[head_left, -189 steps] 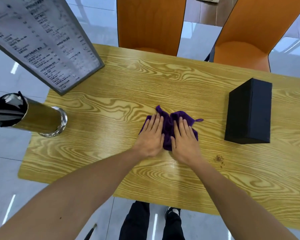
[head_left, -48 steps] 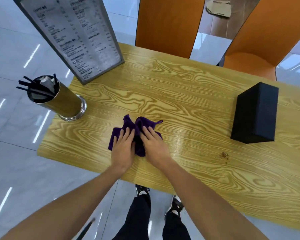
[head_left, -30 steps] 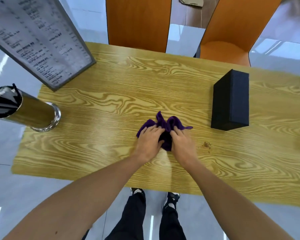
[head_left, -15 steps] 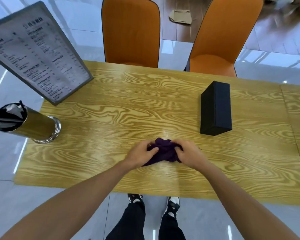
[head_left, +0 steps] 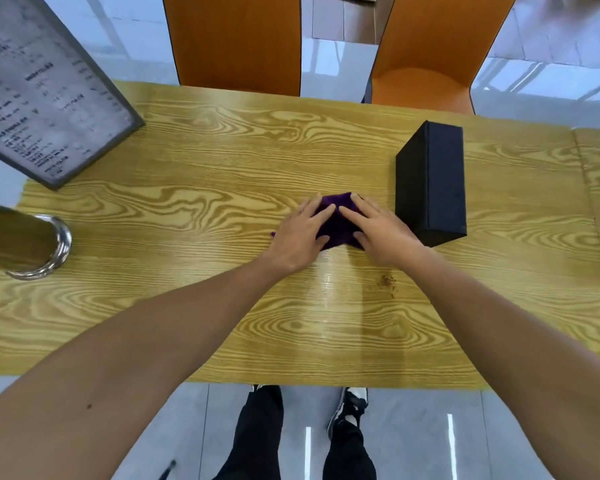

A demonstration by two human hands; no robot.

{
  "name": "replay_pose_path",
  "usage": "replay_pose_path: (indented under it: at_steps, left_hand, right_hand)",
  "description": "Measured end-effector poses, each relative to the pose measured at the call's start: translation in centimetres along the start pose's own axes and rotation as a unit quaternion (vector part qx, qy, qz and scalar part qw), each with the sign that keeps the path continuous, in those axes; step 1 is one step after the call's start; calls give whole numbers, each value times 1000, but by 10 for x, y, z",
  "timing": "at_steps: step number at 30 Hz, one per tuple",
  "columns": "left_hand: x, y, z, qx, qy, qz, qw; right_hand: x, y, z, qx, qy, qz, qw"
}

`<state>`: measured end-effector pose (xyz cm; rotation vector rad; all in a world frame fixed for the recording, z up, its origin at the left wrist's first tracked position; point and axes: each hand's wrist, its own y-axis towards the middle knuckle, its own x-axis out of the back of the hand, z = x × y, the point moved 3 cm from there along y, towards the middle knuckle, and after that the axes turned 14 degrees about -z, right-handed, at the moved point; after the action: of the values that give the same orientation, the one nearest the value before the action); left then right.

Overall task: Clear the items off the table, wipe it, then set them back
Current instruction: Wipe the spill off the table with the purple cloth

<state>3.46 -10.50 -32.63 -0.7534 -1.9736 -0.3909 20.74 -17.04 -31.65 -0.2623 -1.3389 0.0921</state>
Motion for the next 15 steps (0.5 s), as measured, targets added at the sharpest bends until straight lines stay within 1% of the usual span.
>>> replay_pose_path:
  at_steps: [1, 2, 5, 10, 15]
  left_hand:
    - [-8, -2, -1, -11, 3, 21, 1000]
    - [-14, -5, -2, -16, 12, 35, 999]
    - [-25, -14, -4, -22, 32, 25, 999]
    - [-26, -15, -19, -7, 3, 22, 1000]
    - [-33, -14, -37, 6, -26, 19, 999]
  right_hand:
    - [-7, -4, -2, 19, -1, 18, 1000]
    - [-12, -8, -4, 17, 6, 30, 999]
    - [-18, -17, -7, -17, 27, 28, 999]
    - [-12, -27, -18, -19, 42, 46, 998]
    - [-7, -42, -37, -29, 86, 42, 995]
